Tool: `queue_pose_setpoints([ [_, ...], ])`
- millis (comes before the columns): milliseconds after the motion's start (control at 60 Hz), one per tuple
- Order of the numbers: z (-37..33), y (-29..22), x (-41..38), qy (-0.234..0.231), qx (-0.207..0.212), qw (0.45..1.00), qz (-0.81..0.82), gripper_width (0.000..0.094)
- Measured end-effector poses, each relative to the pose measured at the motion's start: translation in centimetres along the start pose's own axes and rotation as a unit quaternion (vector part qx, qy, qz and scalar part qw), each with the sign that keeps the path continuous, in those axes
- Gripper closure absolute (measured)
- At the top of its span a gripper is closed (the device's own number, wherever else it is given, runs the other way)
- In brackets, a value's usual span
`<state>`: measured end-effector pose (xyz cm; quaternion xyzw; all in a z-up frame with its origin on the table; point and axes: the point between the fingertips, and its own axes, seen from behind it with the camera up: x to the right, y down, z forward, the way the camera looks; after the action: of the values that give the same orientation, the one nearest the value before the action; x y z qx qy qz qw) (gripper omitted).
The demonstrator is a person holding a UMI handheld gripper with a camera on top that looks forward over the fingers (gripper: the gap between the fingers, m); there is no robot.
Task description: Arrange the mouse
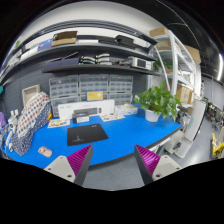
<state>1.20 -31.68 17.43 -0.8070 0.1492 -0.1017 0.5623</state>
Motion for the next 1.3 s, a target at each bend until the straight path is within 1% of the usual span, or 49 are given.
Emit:
queue_pose_setpoints([
  [33, -0.6, 0.3, -1.4, 0.0, -0.014, 1.0, -0.004, 0.0098],
  [117, -0.4, 3.5, -4.0, -0.036, -0.031, 0.999, -0.008, 0.0099],
  [283, -0.3, 10.5, -12.3, -0.103, -0.087, 0.991, -0.026, 0.0096],
  [433, 0.6, 14.5, -19.7, -0.158, -0.122, 0.979, -0.039, 0.0098],
  [567, 2.8, 16.1, -25.4, -0.197, -0.144, 0.969, -0.049, 0.0097],
  [767, 7.5, 16.1, -32.7, -0.231, -0.158, 0.956, -0.085, 0.0098],
  [1017, 13.5, 15.0, -38.1, -0.226, -0.174, 0.953, -0.103, 0.0097],
  [1150, 16.6, 13.7, -39.1, -0.206, -0.174, 0.957, -0.106, 0.0125],
  [1300, 19.9, 12.5, -39.1, -0.18, -0.179, 0.963, -0.095, 0.0184],
])
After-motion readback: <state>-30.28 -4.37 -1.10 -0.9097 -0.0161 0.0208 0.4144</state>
